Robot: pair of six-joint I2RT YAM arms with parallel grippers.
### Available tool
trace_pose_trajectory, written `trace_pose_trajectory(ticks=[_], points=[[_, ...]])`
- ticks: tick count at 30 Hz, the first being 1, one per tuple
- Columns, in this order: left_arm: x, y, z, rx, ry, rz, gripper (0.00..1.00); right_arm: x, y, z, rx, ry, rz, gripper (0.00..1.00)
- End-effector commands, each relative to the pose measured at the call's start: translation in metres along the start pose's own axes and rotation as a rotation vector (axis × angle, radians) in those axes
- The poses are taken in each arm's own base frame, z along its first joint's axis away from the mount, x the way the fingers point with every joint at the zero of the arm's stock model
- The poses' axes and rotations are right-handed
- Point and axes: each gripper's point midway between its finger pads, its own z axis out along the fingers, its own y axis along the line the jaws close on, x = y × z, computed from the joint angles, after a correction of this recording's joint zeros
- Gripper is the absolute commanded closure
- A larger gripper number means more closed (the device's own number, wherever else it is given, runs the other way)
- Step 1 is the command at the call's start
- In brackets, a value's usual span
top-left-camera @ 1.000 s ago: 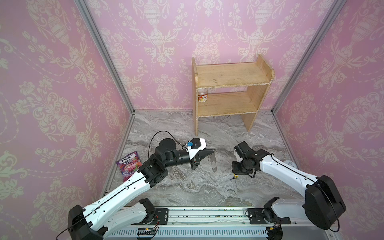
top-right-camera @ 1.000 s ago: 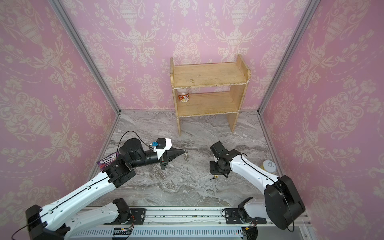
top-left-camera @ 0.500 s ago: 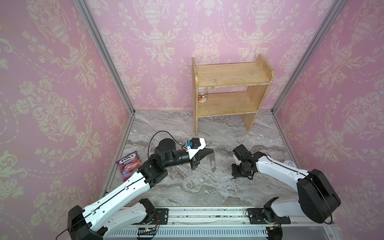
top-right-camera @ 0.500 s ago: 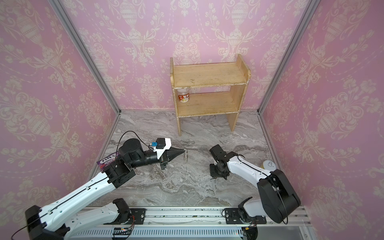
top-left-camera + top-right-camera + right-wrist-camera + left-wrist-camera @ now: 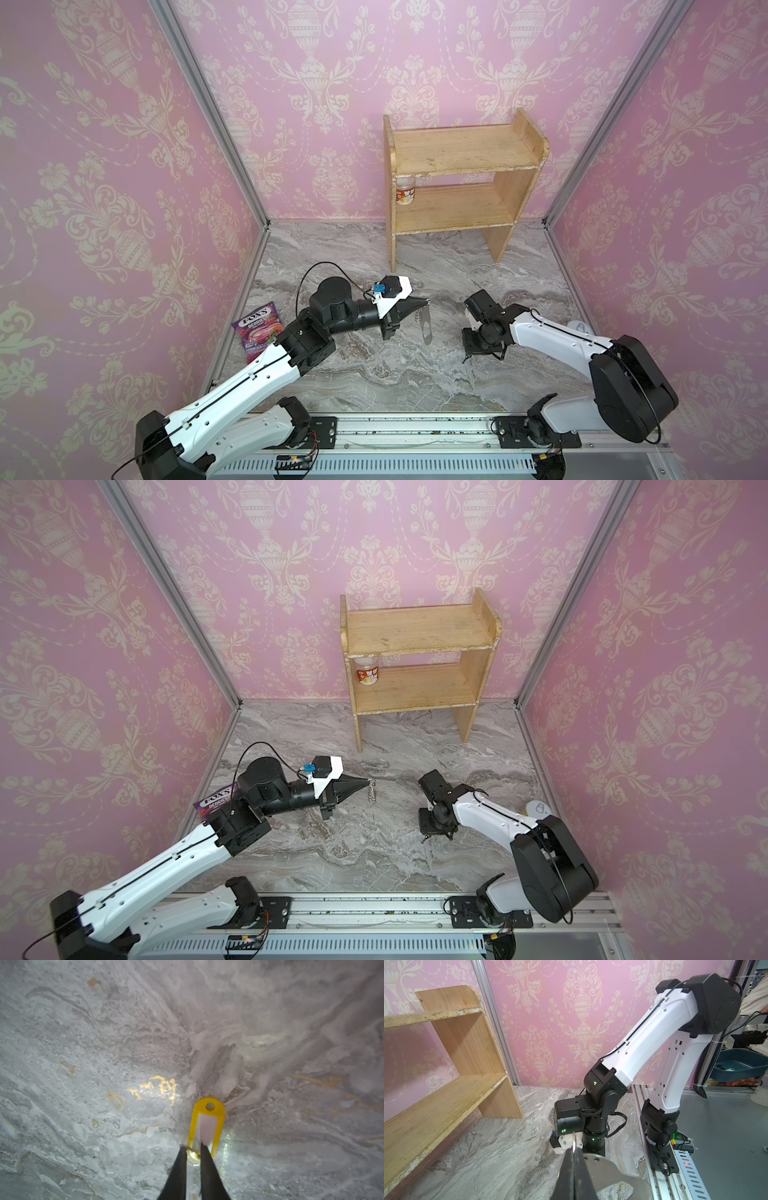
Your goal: Put the keys on the keyring
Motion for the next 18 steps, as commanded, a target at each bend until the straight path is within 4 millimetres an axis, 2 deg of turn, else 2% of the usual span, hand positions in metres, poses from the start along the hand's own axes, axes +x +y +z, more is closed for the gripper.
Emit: trace_pose_trajectory(ticks=[1, 3, 8, 11, 13, 15, 18], points=[[-0.016, 0.003, -0.007, -0.021, -0.03, 0.03, 1.0, 0.007, -0.001, 0.003, -0.004, 0.029, 0.005, 0.94], [-0.016, 0.002, -0.007, -0.021, -0.03, 0.031, 1.0, 0.008, 0.001, 0.002, -0.016, 0.034, 0.009, 1.0], [-0.017, 0.002, -0.007, -0.023, -0.032, 0.035, 1.0, 0.005, 0.012, -0.008, -0.076, 0.02, 0.025, 1.0], [-0.017, 0.003, -0.007, -0.025, -0.032, 0.035, 1.0, -0.001, 0.025, -0.018, -0.141, -0.005, 0.02, 1.0], [-0.017, 0.003, -0.007, -0.024, -0.031, 0.034, 1.0, -0.007, 0.026, -0.025, -0.13, -0.031, -0.023, 0.99], [-0.016, 0.003, -0.007, -0.023, -0.03, 0.035, 1.0, -0.012, 0.017, -0.029, -0.067, -0.052, -0.085, 0.71], [-0.015, 0.002, -0.006, -0.021, -0.027, 0.035, 1.0, -0.012, 0.008, -0.031, -0.012, -0.04, -0.169, 0.55]])
